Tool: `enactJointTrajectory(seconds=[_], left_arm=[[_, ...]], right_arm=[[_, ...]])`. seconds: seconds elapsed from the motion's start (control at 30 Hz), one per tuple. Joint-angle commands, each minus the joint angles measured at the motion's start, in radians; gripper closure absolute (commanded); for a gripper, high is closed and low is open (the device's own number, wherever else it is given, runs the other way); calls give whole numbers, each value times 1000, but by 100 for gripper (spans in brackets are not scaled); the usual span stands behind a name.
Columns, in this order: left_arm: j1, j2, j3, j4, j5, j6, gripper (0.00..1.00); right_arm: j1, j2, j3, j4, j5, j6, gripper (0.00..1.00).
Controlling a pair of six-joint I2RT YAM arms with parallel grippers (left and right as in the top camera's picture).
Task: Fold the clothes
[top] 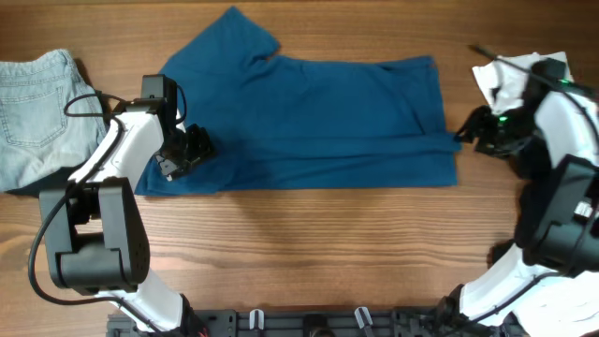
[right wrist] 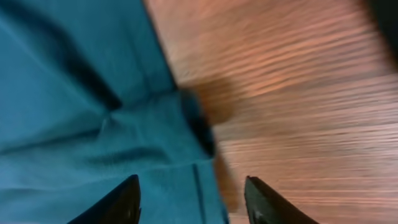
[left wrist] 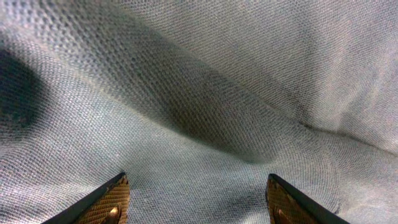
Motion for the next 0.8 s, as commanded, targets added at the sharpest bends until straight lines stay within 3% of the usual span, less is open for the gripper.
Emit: enactJointTrajectory(seconds=[0.0,0.1,0.27,0.33,0.47,0.7,0.73,0.77], left_arm=[[-5,7,4,1,13,-3,29],[-5,7,4,2,13,-3,29],[-5,7,4,3,13,-3,29],[-5,7,4,3,13,-3,29],[-5,7,4,3,13,-3,29],[-5,7,4,4,13,-3,30],[-5,7,4,7,13,-3,30],[-5,7,4,7,13,-3,30]], right_arm=[[47,-22,-49,6,78,50,44],[75,-13,-79,28,61,148,47],[98,-13,-107,121,21,193,57],[104,-12,-123,176,22,225,64],[104,-12,-132,209,21,262,96],[90,-13,-110,419,-24,433,94],[89,-13,-110,454,-29,457,82],[89,-13,-110,472,-32,456,78]])
